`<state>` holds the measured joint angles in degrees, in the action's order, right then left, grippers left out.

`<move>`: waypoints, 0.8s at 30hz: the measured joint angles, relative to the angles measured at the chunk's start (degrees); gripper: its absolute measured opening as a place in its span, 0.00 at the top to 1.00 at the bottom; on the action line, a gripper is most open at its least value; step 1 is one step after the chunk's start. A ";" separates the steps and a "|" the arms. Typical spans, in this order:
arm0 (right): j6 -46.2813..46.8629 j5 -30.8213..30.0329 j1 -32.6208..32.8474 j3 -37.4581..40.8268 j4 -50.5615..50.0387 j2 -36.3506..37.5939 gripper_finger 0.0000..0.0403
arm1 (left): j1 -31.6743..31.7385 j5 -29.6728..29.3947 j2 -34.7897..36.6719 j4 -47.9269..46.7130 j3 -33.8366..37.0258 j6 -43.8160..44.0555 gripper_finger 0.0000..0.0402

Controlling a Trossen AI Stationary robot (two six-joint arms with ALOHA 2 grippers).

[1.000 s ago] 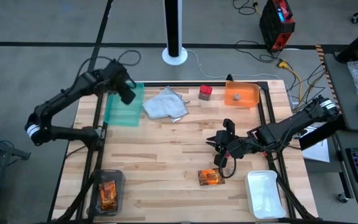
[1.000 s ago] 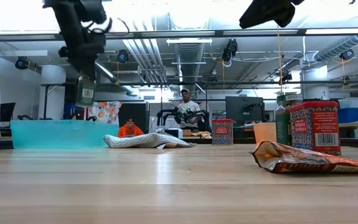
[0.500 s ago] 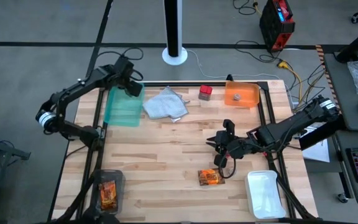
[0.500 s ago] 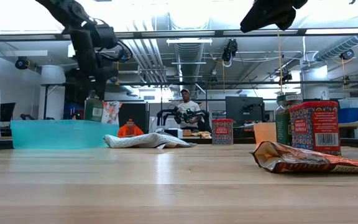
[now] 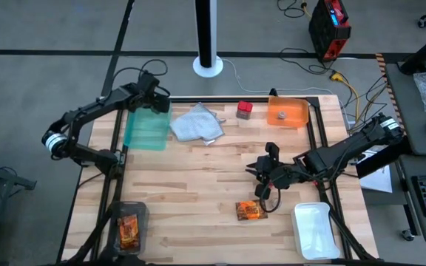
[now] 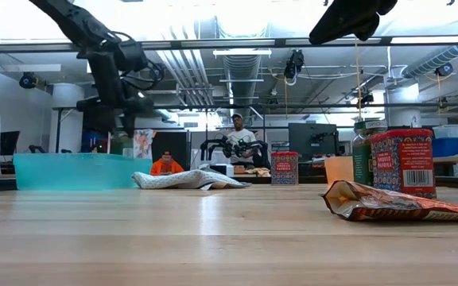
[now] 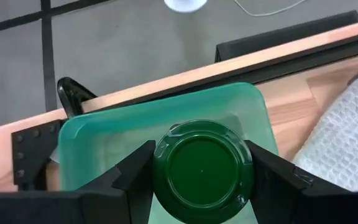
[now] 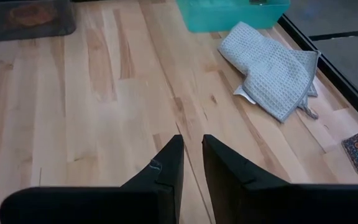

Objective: Sort spices by type
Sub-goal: Put the left green seasoning bottle into the blue bin

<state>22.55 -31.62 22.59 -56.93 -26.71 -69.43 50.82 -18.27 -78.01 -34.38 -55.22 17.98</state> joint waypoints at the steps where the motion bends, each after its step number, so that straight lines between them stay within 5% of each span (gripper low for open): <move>1: -0.07 0.00 0.01 0.00 0.01 0.00 0.86 | -0.05 0.02 0.03 0.84 0.61 0.48 0.54; 24: -0.09 -0.01 0.04 0.00 0.06 0.00 0.85 | -0.07 0.11 -2.94 7.52 3.65 2.06 0.50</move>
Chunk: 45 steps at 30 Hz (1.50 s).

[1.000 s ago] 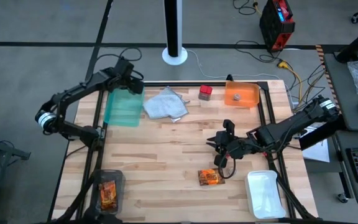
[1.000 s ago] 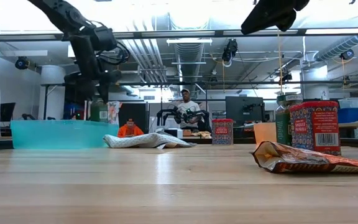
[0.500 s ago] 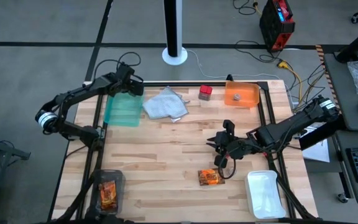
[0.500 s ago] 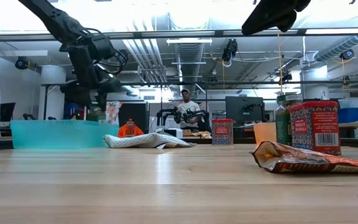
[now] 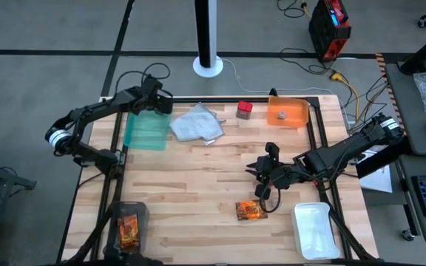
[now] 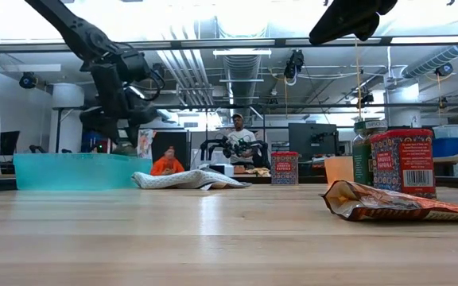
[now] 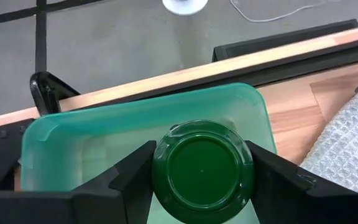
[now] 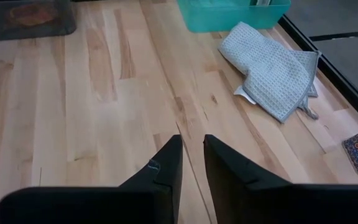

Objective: Sort spices by type
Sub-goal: Put the left green seasoning bottle into the blue bin, then put the bottom red seasoning can into the white bin

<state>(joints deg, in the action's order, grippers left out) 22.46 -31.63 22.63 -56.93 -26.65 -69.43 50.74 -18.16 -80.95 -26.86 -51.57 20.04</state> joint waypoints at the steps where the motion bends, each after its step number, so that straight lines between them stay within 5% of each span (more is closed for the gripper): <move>1: 0.00 0.00 0.00 0.00 -0.01 0.00 0.84 | 0.00 0.57 -0.16 0.01 0.00 -0.04 0.50; 18: -0.02 0.02 0.00 0.00 -0.02 0.00 0.75 | 0.00 0.69 0.44 -0.19 -0.38 -2.87 0.42; 35: 0.07 -0.01 -0.04 0.00 0.87 0.00 0.75 | -0.33 -4.44 2.21 -11.69 -10.46 -12.96 0.42; 40: 0.18 -1.62 -0.30 0.00 1.96 0.00 0.73 | -4.90 -3.80 8.99 -17.13 -11.95 -15.11 0.42; 45: 3.55 -4.40 -3.21 0.00 1.92 0.00 0.74 | -17.32 -3.76 22.34 -16.63 -9.42 -14.86 0.42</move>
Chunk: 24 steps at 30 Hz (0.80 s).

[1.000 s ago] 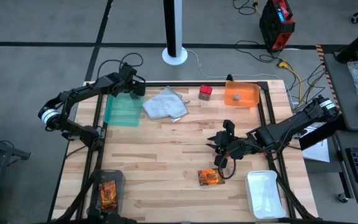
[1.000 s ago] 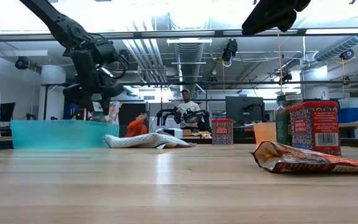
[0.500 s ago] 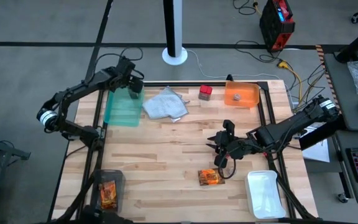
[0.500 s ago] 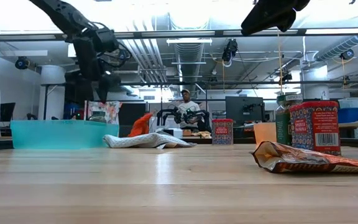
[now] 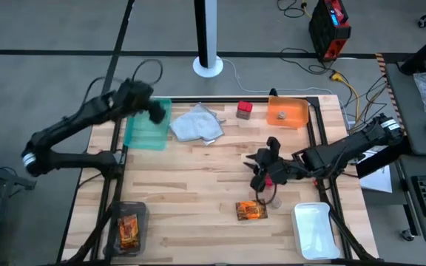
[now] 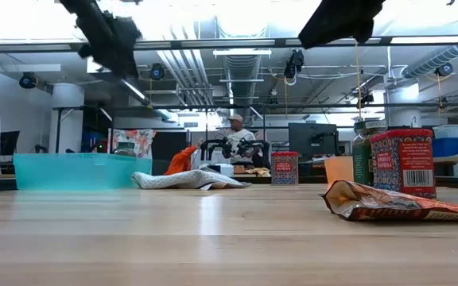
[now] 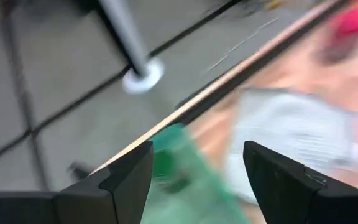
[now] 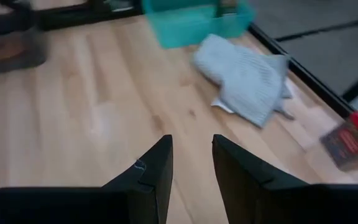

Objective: Sort spices by type
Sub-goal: Put the bottom red seasoning can into the white bin

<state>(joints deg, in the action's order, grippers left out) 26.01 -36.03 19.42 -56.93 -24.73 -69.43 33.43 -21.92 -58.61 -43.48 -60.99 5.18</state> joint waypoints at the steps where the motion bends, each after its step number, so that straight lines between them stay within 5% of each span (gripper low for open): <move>1: 0.39 -0.01 -1.07 0.00 0.02 0.00 0.74 | -3.23 0.02 2.55 0.38 0.95 0.23 0.42; 7: 9.10 0.84 -8.69 -0.32 -0.68 0.02 0.68 | -20.68 0.03 13.19 5.11 8.33 1.02 0.42; 12: 10.31 10.59 -13.75 -3.57 -1.96 -0.12 0.59 | -30.88 -0.04 17.33 14.10 16.19 1.04 0.42; 18: 16.01 23.06 -13.17 -8.25 -3.65 -1.87 0.53 | -36.43 -7.37 19.59 21.00 21.53 1.02 0.42; 24: 30.81 29.46 -8.94 -15.10 -18.60 -7.53 0.53 | -37.13 -11.02 20.22 20.89 21.61 0.18 0.42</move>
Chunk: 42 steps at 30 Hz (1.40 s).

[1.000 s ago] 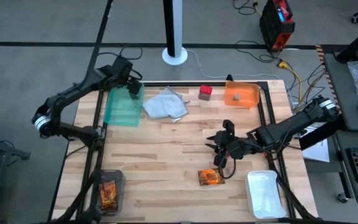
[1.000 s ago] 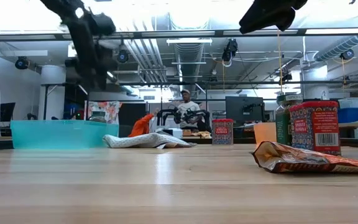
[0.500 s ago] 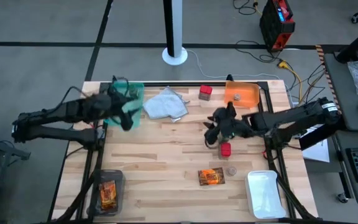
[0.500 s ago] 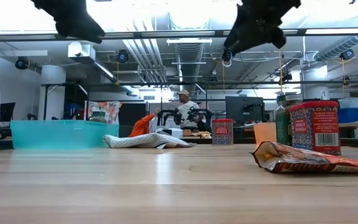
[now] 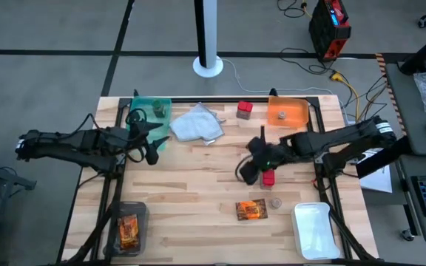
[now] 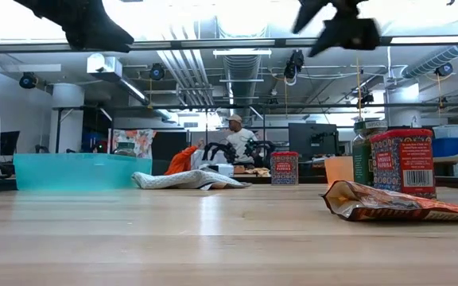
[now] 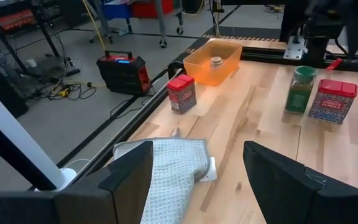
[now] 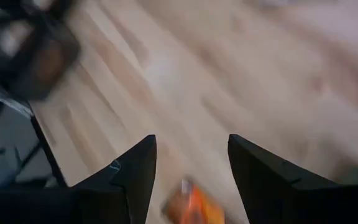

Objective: Sort spices by type
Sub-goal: Put the bottom red seasoning can into the white bin

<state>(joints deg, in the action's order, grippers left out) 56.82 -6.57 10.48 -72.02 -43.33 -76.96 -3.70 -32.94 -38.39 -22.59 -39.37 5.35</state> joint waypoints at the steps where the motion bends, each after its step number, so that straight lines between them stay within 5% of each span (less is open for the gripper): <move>1: 2.48 0.83 0.93 -1.26 -2.82 -1.18 0.53 | 0.00 0.01 0.02 -0.01 -0.03 -0.21 0.42; 9: 18.15 7.05 6.38 -9.45 -22.69 -9.56 0.52 | 0.00 -0.44 0.02 0.04 -0.33 -0.60 0.42; 15: 23.24 8.44 7.17 -8.88 -30.32 -9.72 0.39 | 0.00 -0.58 0.02 0.11 -0.33 -0.64 0.42; 27: 26.92 3.16 5.78 -2.51 -28.87 -8.52 0.14 | 0.00 -0.72 0.07 -0.20 -0.33 -1.77 0.42; 42: 27.32 3.46 2.16 3.91 -23.64 -8.45 0.11 | 0.00 -1.17 0.02 -0.17 -0.33 -1.89 0.42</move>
<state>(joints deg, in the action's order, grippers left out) 84.14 -3.11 12.64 -68.11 -66.97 -85.41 -3.70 -34.11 -38.37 -22.76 -39.70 3.46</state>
